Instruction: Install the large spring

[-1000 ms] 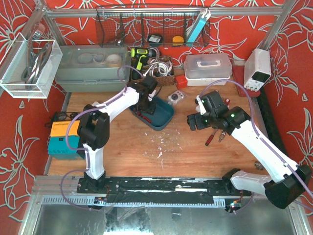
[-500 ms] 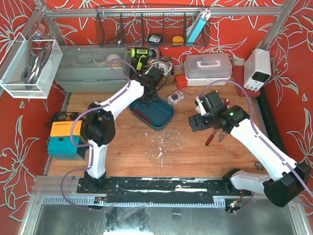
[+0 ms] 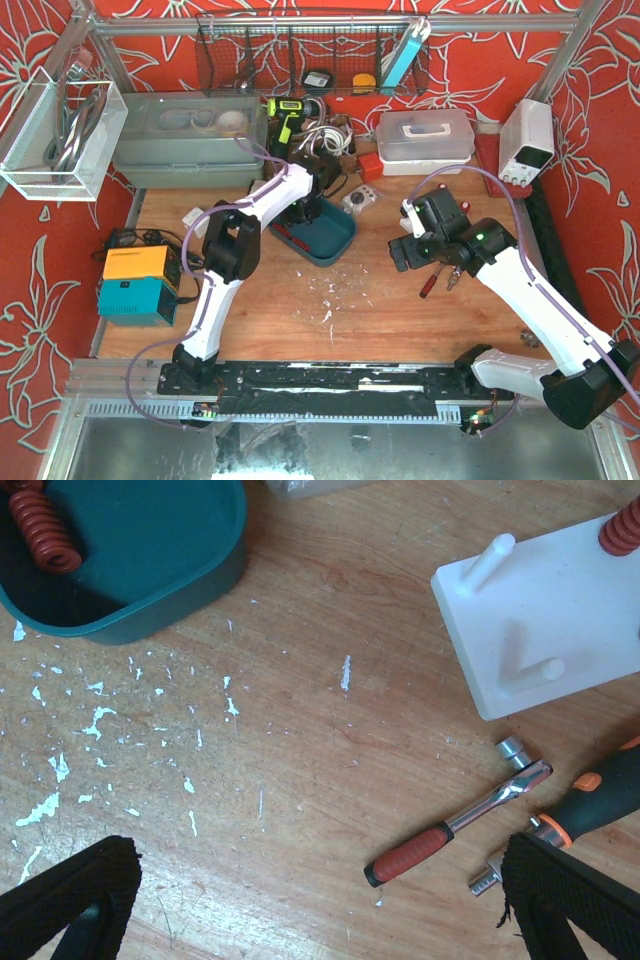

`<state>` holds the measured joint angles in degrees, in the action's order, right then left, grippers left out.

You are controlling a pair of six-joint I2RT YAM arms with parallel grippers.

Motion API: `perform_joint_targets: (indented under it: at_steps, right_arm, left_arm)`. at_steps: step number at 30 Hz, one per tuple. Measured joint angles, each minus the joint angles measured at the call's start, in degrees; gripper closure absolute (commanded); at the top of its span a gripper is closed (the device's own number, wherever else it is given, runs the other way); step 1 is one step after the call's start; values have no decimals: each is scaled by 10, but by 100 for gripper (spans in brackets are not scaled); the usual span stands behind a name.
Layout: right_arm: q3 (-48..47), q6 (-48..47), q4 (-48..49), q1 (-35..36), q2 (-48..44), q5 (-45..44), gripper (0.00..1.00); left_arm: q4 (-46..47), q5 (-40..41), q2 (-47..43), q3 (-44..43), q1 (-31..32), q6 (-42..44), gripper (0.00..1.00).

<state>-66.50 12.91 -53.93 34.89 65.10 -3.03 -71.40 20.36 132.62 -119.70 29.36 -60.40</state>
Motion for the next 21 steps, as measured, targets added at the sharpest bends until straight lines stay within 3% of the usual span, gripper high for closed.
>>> perform_joint_targets:
  at_steps: [21]
  right_arm:
    - [0, -2, -1, 0, 2, -2, 1]
  left_arm:
    - [2, -2, 2, 33, 0, -66, 38]
